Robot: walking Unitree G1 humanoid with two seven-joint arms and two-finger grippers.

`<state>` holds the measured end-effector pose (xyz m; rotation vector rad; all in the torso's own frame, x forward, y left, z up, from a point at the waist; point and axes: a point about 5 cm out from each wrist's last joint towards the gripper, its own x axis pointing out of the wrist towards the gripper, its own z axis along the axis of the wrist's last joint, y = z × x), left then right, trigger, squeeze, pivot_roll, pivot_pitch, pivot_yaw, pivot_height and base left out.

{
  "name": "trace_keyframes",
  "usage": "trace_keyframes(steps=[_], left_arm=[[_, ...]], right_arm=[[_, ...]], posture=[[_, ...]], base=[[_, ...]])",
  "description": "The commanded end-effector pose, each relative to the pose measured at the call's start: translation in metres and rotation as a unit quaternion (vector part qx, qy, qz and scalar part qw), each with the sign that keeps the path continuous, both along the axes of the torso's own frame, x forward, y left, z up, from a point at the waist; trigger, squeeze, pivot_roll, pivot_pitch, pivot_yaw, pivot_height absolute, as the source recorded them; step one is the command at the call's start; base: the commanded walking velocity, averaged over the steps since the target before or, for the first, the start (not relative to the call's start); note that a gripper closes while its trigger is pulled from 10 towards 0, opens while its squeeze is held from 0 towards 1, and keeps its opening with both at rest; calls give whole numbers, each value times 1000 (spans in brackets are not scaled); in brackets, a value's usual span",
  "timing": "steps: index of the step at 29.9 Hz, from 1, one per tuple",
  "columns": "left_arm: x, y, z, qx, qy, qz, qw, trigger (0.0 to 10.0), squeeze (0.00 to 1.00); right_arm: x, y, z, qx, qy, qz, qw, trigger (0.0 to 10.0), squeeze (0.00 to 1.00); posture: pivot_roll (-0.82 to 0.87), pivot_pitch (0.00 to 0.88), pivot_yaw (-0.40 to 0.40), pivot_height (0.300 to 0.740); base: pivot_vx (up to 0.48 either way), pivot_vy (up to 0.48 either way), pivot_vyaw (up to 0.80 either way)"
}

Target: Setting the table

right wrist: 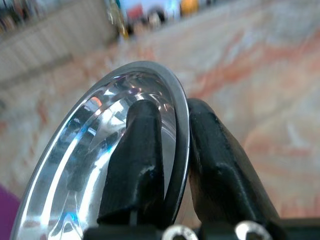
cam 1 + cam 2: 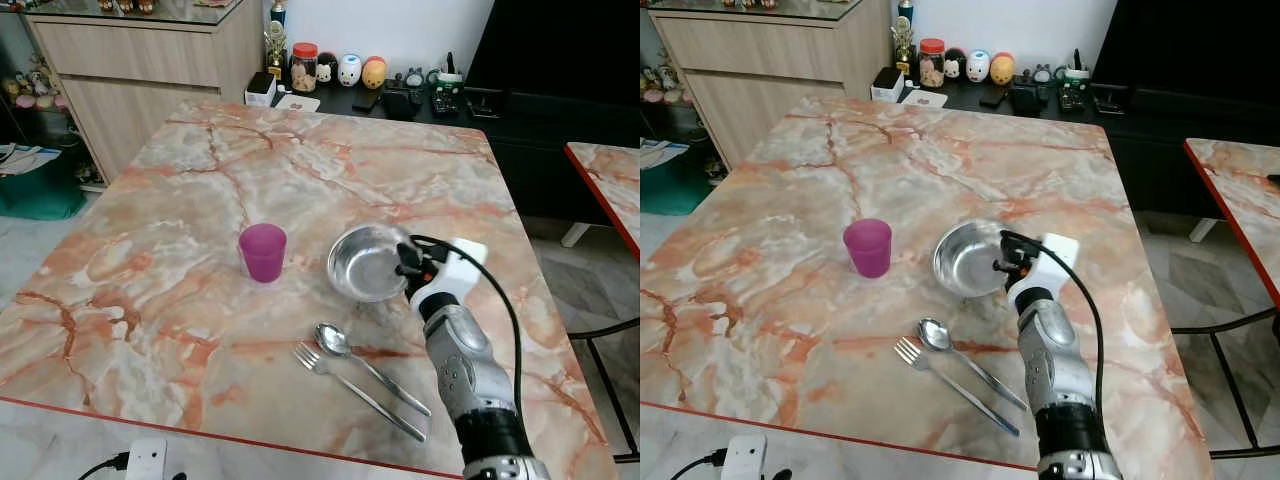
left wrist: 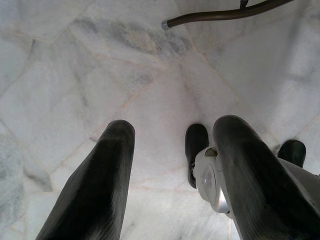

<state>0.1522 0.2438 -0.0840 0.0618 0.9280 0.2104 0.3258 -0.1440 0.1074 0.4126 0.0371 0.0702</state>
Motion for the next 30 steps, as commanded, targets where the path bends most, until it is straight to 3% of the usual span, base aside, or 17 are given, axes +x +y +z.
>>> trace_keyframes(steps=[1, 12, 16, 21, 30], left_arm=[[-7, -1, -3, -3, 12, -3, 1000, 10000, 0], [-10, -1, -4, 3, 18, -11, 1000, 10000, 0], [-11, 0, -5, 8, 21, -18, 1000, 10000, 0], [-15, -1, -6, 6, 26, -22, 999, 10000, 0], [-16, 0, -6, 5, 17, -4, 1000, 10000, 0]], right_arm=[[0, -6, 14, 13, -45, -16, 999, 10000, 0], [2, 3, 35, 53, -115, -8, 992, 10000, 0], [3, 5, 34, 59, -113, -8, 992, 10000, 0], [5, 13, 36, 62, -119, 8, 991, 10000, 0], [12, 14, 50, 69, -145, 11, 987, 10000, 0]], posture=[[7, 0, -54, 740], [13, 0, -58, 740], [16, 0, -59, 740], [33, 0, -65, 740], [30, 0, -70, 740]], base=[[0, 0, 0], [0, 0, 0], [0, 0, 0], [0, -351, 0], [0, -389, 0]])
